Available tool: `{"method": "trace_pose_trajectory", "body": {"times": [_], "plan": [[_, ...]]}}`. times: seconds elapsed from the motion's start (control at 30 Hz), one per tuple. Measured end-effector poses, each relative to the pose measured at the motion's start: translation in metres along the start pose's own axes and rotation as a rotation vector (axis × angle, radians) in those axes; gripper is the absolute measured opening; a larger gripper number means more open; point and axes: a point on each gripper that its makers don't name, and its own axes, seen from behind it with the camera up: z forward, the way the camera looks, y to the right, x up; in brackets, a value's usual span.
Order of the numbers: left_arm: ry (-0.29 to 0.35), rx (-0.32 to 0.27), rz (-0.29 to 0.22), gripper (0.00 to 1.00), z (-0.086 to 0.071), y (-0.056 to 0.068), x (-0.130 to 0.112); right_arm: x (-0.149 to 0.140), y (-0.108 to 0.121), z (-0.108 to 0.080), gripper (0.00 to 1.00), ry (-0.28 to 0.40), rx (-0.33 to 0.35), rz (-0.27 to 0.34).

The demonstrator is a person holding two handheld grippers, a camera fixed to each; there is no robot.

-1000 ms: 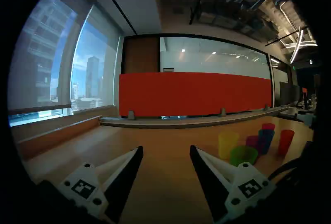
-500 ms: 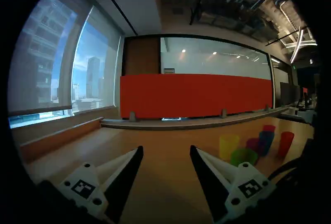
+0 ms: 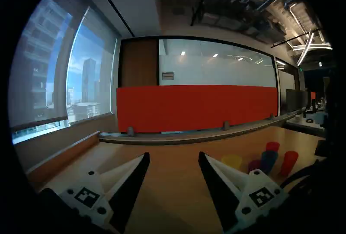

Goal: Pour water

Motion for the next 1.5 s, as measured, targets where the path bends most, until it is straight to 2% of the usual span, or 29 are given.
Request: {"method": "trace_pose_trajectory", "body": {"times": [0.17,0.47,0.67,0.87,1.07,1.37,1.5], "plan": [[-0.004,-0.029,-0.041,0.83,0.006,0.002,0.022,0.022,-0.004,0.003,0.99,-0.014,0.022,-0.003],[-0.007,-0.054,-0.011,0.83,0.016,0.004,0.06,0.054,-0.008,0.009,0.99,-0.022,0.037,0.008],[0.002,-0.097,-0.03,0.83,0.021,0.013,0.09,0.069,-0.006,0.012,0.99,-0.034,0.039,0.008],[-0.004,-0.114,-0.045,0.83,0.026,0.016,0.113,0.086,-0.006,0.015,0.99,-0.032,0.051,0.018],[-0.018,-0.148,-0.067,0.83,0.027,0.021,0.124,0.101,-0.003,0.015,0.99,-0.011,0.048,0.017],[-0.016,-0.151,-0.043,0.83,0.03,0.018,0.128,0.105,-0.003,0.016,0.99,-0.013,0.057,0.012],[-0.026,-0.192,-0.053,0.83,0.03,0.026,0.125,0.104,-0.006,0.015,0.99,-0.021,0.079,0.004]]}}
